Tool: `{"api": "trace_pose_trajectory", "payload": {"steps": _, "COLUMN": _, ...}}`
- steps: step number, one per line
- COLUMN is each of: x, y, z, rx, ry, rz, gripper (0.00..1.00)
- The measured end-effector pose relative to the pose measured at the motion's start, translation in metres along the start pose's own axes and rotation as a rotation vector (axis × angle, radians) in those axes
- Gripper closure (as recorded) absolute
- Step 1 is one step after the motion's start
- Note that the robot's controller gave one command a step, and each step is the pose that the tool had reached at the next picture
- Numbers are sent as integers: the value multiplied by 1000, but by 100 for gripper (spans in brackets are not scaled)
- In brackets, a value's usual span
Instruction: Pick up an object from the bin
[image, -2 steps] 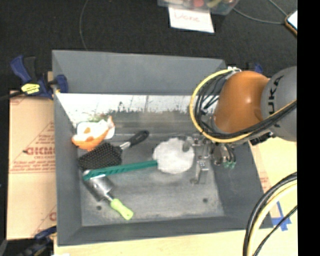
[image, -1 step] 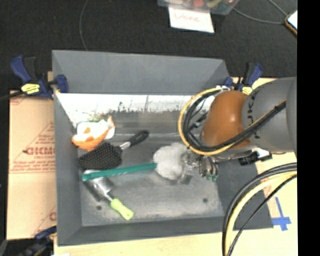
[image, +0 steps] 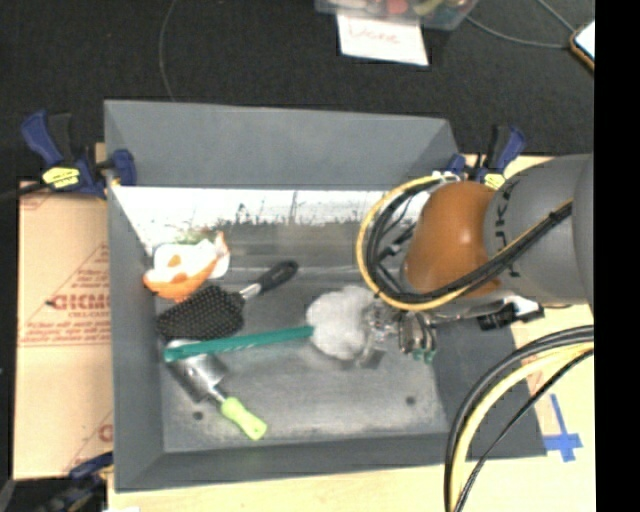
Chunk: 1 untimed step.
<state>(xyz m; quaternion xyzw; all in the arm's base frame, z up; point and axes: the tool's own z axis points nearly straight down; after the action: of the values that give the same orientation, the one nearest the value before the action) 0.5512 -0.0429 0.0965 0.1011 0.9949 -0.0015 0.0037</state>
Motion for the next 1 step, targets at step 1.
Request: {"api": "trace_pose_trajectory", "payload": {"steps": 1, "x": -10, "y": 7, "z": -100, "rx": -1, "ry": 2, "rz": -23, "gripper": 100}}
